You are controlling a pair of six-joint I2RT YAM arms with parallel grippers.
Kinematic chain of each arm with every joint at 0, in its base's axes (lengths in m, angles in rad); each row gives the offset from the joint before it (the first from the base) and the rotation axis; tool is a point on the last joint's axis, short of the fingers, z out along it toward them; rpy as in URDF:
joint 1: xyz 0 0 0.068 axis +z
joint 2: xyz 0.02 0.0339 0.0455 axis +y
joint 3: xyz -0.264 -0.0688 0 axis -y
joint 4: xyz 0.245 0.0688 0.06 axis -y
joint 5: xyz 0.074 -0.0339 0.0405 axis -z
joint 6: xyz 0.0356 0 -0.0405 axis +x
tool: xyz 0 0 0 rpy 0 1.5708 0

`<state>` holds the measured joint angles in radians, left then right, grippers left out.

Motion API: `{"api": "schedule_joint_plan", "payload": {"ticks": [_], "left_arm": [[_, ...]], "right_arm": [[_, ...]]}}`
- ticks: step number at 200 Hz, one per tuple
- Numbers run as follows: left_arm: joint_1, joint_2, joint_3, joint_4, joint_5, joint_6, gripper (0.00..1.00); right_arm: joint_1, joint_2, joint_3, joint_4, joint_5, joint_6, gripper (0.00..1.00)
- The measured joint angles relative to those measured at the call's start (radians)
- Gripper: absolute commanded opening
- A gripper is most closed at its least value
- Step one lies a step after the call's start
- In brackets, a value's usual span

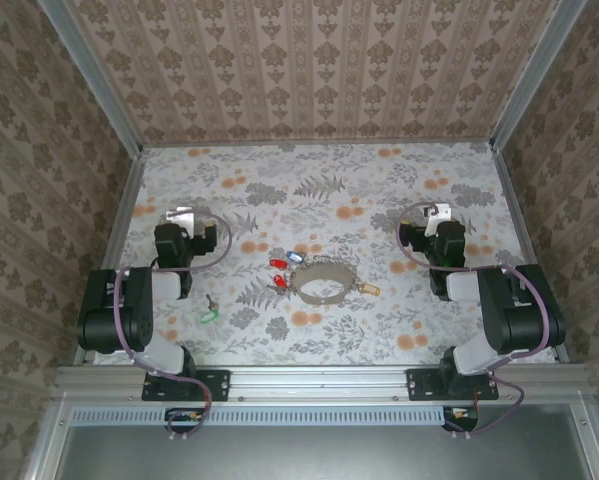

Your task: Put the keys on the keyring

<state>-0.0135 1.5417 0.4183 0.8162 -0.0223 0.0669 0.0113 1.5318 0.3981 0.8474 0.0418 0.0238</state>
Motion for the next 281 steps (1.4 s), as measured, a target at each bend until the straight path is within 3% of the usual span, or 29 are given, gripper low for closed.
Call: {"api": "schedule_joint_plan", "payload": {"ticks": [249,281], "left_arm": [[-0.005,-0.005,-0.003,0.000,0.003,0.000,1.00],[-0.097,-0.261,-0.006,-0.222,-0.050,-0.011,1.00]], "right_arm": [[-0.001,-0.019,-0.005,-0.011,0.029,0.015,1.00],[-0.007,-0.216,-0.061,-0.085,0.059,0.050,1.00]]}}
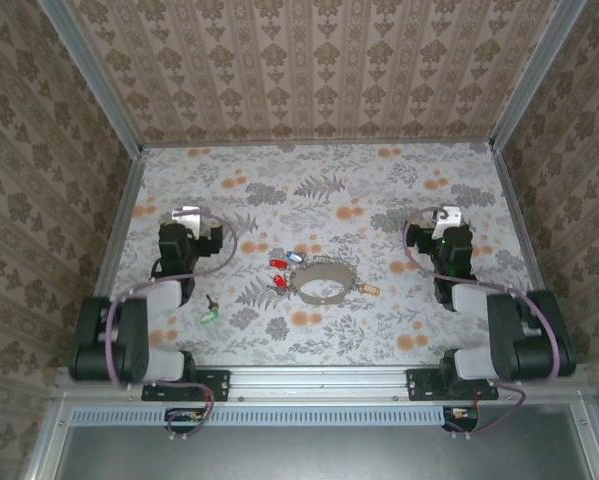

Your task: Put the keys on the keyring

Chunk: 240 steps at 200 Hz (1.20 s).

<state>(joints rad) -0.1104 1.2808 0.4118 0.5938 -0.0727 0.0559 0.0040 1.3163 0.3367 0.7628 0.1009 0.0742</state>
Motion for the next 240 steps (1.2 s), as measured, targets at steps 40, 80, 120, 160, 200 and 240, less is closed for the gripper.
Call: {"api": "schedule_joint_plan", "payload": {"ticks": [40,80,120,160,200,240], "left_arm": [[-0.020,-0.373,0.096,-0.310,-0.023,-0.104,1.00],[0.020,-0.418,0.339,-0.733,-0.098,-0.374,1.00],[0.069,-0.243,0.475,-0.905,0.080,-0.367,1.00],[0.063,-0.052,0.491,-0.932,0.261,-0.362,1.00],[0.035,0.039,0.517,-0.951,0.385,-0.362,1.00],[0.012,0.017,0.518,-0.942,0.403,-0.355,0.99]], "right_arm": [[-0.003,-0.279,0.120,-0.332,0.092,0.173,0.99],[0.050,-0.274,0.274,-0.624,0.012,0.250,0.86],[0.293,-0.166,0.347,-0.843,-0.180,0.200,0.65],[0.419,-0.008,0.421,-0.911,-0.318,0.144,0.42],[0.540,0.249,0.619,-0.988,-0.375,0.042,0.30],[0.565,0.423,0.774,-1.071,-0.373,-0.115,0.28]]}}
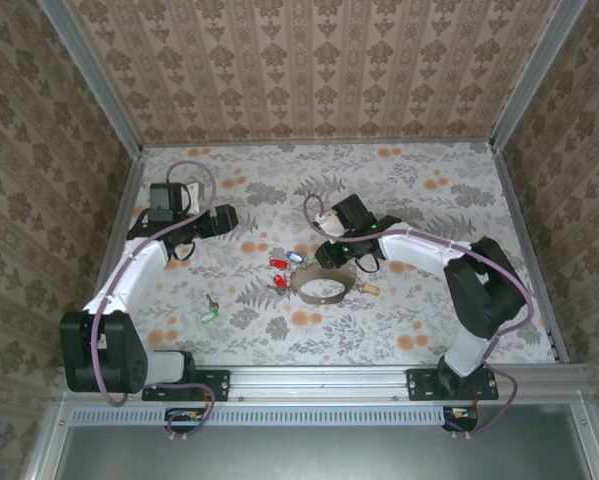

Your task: Put the keys on the keyring

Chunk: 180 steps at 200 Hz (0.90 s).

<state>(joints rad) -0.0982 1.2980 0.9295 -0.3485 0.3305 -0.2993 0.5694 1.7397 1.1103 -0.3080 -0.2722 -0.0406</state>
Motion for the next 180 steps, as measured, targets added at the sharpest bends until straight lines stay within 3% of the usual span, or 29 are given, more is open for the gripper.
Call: {"api": "schedule_joint_plan", "payload": {"ticks": [49,136,180], "left_arm": [[-0.013,-0.048,-0.025,0.028,0.004,0.000,0.96],[-0.026,-0.048,-0.032,0.058,0.047,-0.003,0.82],[-0.026,-0.048,-0.032,0.058,0.063,0.004,0.80]], "right_arm": [[-0.002,0.134,0.135,-0.115,-0.026,-0.141,0.25],[-0.029,0.274,0.290,-0.251,-0.072,-0.164,0.19],[-0.041,0.290,0.304,-0.273,-0.118,-0.162,0.16]]}}
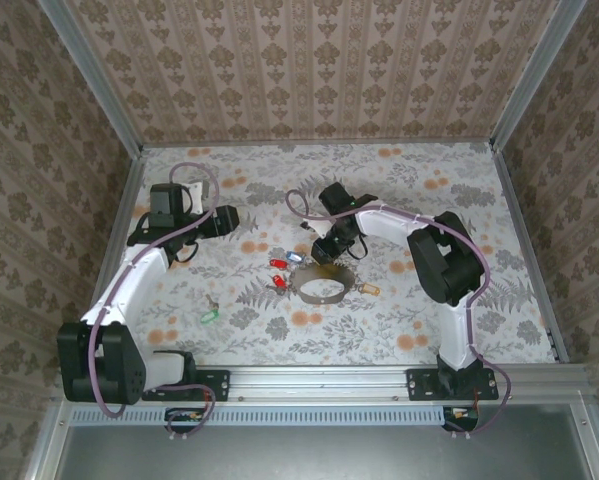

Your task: Put the keys on the keyring

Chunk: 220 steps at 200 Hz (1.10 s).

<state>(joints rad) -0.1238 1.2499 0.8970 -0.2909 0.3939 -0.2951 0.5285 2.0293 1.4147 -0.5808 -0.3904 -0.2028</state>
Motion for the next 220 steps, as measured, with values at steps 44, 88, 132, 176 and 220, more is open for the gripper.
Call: {"api": "schedule_joint_plan", "payload": {"ticks": [44,88,132,176,220], "left_arm": [[0.000,-0.010,0.000,0.008,0.004,0.001,0.80],[0.000,-0.044,-0.031,0.066,0.039,0.011,0.81],[-0.012,-0.133,-0.161,0.199,0.095,0.059,0.81],[-0.034,-0.168,-0.196,0.255,0.089,0.109,0.81],[-0.034,-0.167,-0.197,0.273,0.073,0.109,0.80]], "right_arm": [[-0.031,0.000,0.000,-0.003,-0.084,0.013,0.06],[-0.062,-0.016,-0.031,0.023,-0.169,0.022,0.00],[-0.063,-0.061,-0.085,0.069,-0.174,0.022,0.24],[-0.063,-0.058,-0.078,0.068,-0.119,0.032,0.26],[-0.059,-0.024,-0.047,0.053,-0.117,0.054,0.25]]}}
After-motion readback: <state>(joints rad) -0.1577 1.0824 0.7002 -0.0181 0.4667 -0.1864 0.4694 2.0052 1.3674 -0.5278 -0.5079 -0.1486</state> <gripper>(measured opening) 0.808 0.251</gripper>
